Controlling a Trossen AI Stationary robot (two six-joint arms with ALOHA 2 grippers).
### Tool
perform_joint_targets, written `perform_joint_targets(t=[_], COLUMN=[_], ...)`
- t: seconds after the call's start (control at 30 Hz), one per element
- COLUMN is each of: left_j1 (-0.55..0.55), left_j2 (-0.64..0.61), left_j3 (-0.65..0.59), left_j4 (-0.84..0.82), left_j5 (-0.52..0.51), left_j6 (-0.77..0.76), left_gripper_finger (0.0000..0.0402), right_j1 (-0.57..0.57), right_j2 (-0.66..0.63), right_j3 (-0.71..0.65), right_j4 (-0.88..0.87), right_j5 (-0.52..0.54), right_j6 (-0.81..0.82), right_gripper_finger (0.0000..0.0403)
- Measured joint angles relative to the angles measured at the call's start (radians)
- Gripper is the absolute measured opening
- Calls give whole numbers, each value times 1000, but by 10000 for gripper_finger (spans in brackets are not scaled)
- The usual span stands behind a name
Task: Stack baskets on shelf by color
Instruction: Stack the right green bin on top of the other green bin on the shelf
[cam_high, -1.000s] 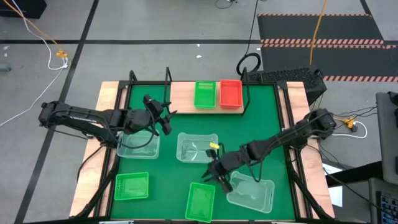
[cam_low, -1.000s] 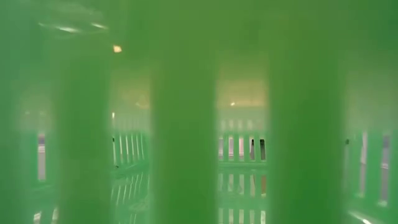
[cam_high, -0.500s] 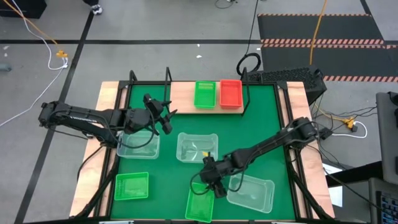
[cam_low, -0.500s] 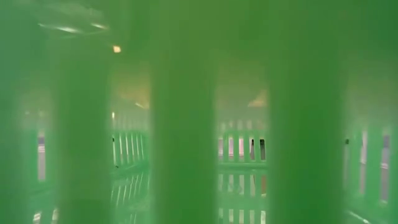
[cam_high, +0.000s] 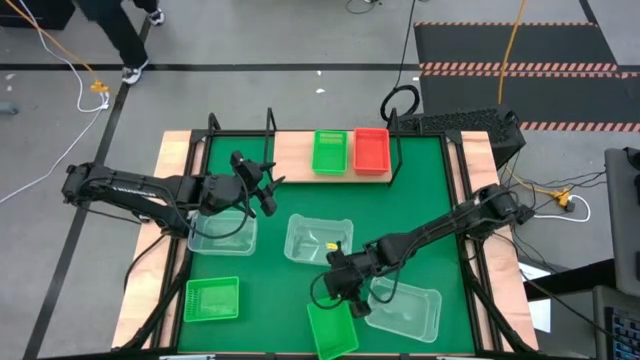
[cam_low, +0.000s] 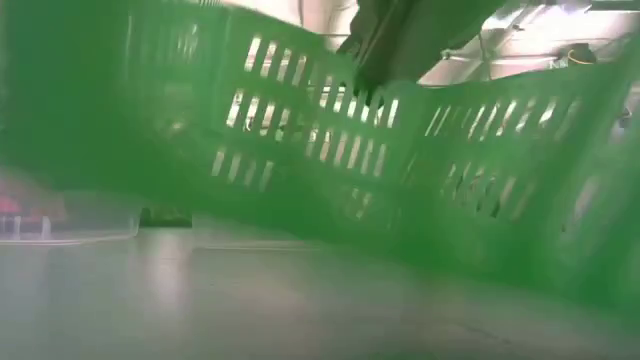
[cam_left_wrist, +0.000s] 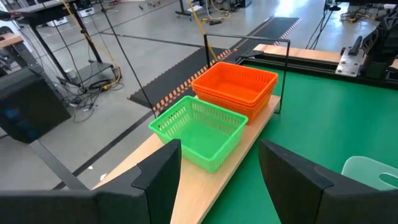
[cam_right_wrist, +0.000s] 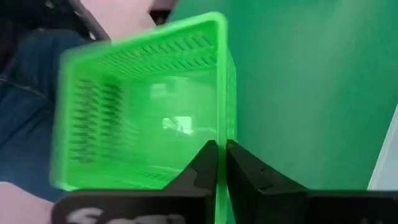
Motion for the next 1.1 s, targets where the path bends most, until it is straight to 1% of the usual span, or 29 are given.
perform_joint_targets(t=[0.1, 0.17, 0.23, 0.33, 0.37, 0.43, 0.47, 0.53, 0.57, 0.63, 0.8, 0.9, 0.97, 1.0, 1.1], left_j1=[0, 0, -3, -8, -13, -31, -46, -91, -116, -164, -238, -260, -267, -271, -271], left_j2=[0, 0, 0, 0, 0, 5, 13, 35, 51, 105, 304, 416, 470, 488, 518], left_j3=[0, 0, 0, 0, 0, 0, 0, -1, -1, 0, -1, -1, 3, 11, 44], left_j4=[0, 0, 0, 1, 2, 16, 39, 89, 128, 236, 492, 644, 728, 739, 686], left_j5=[0, 0, 2, 27, 46, 101, 119, 126, 124, 110, 74, 9, -49, -69, -84], left_j6=[0, 0, 0, 10, 26, 76, 111, 203, 262, 410, 856, 1092, 1199, 1232, 1251], left_gripper_finger=[214, 214, 214, 214, 214, 214, 214, 214, 214, 214, 214, 214, 214, 214, 214], right_j1=[-5, -15, -28, -44, -50, -65, -75, -103, -118, -152, -244, -291, -318, -328, -344], right_j2=[-79, -156, -251, -397, -442, -519, -548, -588, -600, -616, -603, -570, -551, -540, -519], right_j3=[0, 0, 0, 0, 0, 0, 0, 0, 0, 0, -1, -1, -1, -1, -1], right_j4=[-22, -67, -116, -164, -183, -232, -268, -348, -380, -426, -436, -455, -479, -478, -467], right_j5=[12, 107, 268, 587, 700, 883, 955, 1030, 1036, 999, 790, 684, 636, 623, 566], right_j6=[-37, -55, -68, -84, -84, -79, -62, 9, 51, 112, 181, 187, 195, 198, 195], right_gripper_finger=[6, 6, 5, 4, 4, 3, 3, 3, 3, 2, 3, 3, 3, 3, 4])
